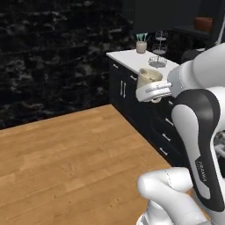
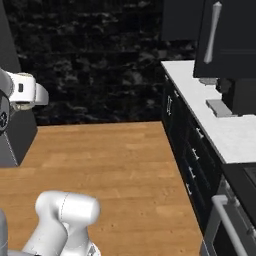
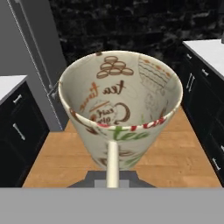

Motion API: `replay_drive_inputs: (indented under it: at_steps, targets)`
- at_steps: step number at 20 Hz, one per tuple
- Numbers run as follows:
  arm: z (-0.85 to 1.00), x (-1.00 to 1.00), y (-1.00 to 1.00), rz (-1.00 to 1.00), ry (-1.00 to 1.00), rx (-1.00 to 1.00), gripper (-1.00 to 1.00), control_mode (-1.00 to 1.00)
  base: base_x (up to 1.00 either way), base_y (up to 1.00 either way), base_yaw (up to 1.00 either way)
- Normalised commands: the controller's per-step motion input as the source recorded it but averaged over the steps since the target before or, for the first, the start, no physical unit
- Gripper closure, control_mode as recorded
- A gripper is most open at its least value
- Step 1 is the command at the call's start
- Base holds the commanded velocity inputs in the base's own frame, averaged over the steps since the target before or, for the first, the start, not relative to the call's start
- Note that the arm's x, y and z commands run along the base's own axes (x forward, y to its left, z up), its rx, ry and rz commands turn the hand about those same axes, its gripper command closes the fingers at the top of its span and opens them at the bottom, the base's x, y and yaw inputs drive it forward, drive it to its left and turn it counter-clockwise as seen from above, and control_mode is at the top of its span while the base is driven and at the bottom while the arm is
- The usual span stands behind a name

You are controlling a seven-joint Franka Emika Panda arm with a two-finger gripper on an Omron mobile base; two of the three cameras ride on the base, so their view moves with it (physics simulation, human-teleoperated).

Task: Gather all objects into one cabinet and sort the glasses and bowls to opposite sides.

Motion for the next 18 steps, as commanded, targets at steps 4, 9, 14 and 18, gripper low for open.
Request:
replay_drive_inputs:
  at_steps: [4,9,14,18]
  targets:
    - [0.0,0.0,0.0,0.0,0.0,0.0,1.0,1.0,1.0,0.22,-0.17]
    - [0.0,0.0,0.0,0.0,0.0,0.0,1.0,1.0,1.0,0.15,-0.15]
    - [0.0,0.0,0.0,0.0,0.0,0.0,1.0,1.0,1.0,0.11,-0.16]
    - [0.0,0.0,0.0,0.0,0.0,0.0,1.0,1.0,0.79,-0.1,-0.34]
